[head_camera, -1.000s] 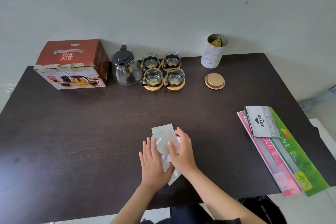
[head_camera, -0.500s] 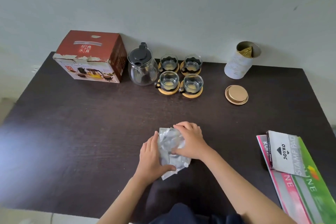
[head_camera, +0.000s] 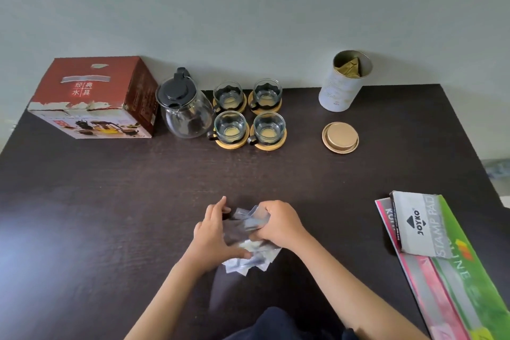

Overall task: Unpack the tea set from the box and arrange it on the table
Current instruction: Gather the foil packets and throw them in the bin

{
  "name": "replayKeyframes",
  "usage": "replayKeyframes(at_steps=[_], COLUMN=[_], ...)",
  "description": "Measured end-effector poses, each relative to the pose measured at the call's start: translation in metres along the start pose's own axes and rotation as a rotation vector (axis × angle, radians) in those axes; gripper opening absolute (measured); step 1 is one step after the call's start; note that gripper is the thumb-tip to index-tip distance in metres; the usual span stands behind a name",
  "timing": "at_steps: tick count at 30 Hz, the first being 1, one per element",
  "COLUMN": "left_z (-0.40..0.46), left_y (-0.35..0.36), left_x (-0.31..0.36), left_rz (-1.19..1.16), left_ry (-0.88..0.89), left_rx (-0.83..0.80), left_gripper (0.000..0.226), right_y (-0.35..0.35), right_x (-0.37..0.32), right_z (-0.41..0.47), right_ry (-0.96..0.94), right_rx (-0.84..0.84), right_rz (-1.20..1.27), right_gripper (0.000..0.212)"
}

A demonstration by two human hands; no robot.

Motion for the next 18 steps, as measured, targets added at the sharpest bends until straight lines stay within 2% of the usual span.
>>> replayKeyframes(at_steps=[3,5,7,9,13,18], left_z=[0.005,0.006,0.003,-0.004,-0.019,-0.037], left_y=[-0.014,-0.018,-0.019,-0.016,-0.003,0.0], left_x=[-0.006,-0.009,-0.008,0.0,0.014,0.031], left_rz=[-0.229,-0.353,-0.505,-0.681,-0.995,-1.036], left_ry=[-0.104,-0.112,-0.094,-0.088,-0.101,-0.097], left_rx=[-0.017,-0.054,-0.058,-0.033,0.023,-0.069], left_gripper=[0.117,0.09,0.061,0.045,0.043,0.049], right_y=[0.004,0.005,0.004,0.003,0.007,0.016], right_x=[0.002,0.001,-0.001,-0.003,-0.005,0.002], right_z=[-0.004,-0.008,-0.012,-0.017,-0.032,-0.058], right_ry=[0.012,0.055,0.078,0.076,0.115,0.138], right_rx=[0.044,0.082,0.149,0.223,0.33,0.503], right_rz=[0.134,0.247,0.337,0.385,0.534,0.667], right_gripper=[0.032,0.033,0.04,0.051,0.06,0.048])
Point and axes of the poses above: each hand's wrist, its own z-axis towards the middle knuckle, its own y-axis out of the palm, x = y × z, the point moved 2 cm from there along z, towards the middle knuckle, and after that the axes turned 3 degrees about -x, right-handed, at the moved point
